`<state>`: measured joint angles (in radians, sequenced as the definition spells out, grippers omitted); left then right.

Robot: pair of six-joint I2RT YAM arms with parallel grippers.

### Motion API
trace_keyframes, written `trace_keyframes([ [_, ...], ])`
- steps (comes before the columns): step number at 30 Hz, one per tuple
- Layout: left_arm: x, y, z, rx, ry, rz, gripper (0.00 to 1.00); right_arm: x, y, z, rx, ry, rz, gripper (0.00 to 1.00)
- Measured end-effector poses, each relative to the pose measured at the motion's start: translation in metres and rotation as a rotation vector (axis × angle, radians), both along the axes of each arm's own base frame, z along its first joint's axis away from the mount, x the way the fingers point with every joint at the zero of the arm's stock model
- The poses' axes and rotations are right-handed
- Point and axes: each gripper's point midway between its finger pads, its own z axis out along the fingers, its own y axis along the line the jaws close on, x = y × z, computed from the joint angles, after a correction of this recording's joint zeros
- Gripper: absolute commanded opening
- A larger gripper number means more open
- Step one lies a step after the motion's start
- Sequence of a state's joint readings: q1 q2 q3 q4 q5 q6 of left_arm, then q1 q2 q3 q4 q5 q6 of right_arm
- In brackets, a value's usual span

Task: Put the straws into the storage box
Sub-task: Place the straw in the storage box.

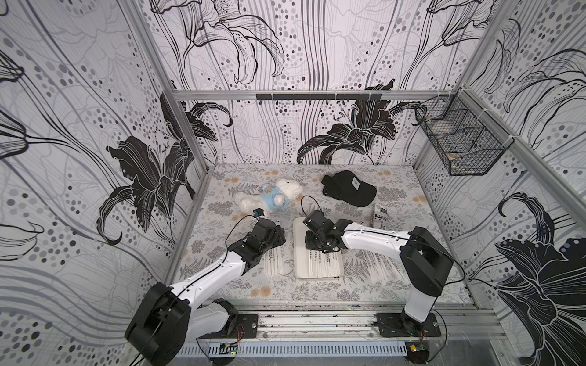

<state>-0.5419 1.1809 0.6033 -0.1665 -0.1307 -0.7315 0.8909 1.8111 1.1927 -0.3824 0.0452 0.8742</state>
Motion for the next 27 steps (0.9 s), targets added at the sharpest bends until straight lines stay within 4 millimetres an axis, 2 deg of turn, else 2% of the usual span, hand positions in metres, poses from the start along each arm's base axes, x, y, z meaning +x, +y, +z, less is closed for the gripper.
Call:
trace_keyframes([
  [13,0.000,0.000,0.000,-0.001,-0.001,0.000,0.59,0.006,-0.015,-0.016,-0.035,0.026,0.022,0.09],
  [20,0.001,0.000,0.000,-0.002,-0.003,0.000,0.60,0.004,-0.016,-0.020,-0.045,0.031,0.036,0.09],
  [27,0.001,0.000,0.000,-0.002,-0.002,0.000,0.60,0.002,-0.019,-0.022,-0.060,0.034,0.044,0.18],
])
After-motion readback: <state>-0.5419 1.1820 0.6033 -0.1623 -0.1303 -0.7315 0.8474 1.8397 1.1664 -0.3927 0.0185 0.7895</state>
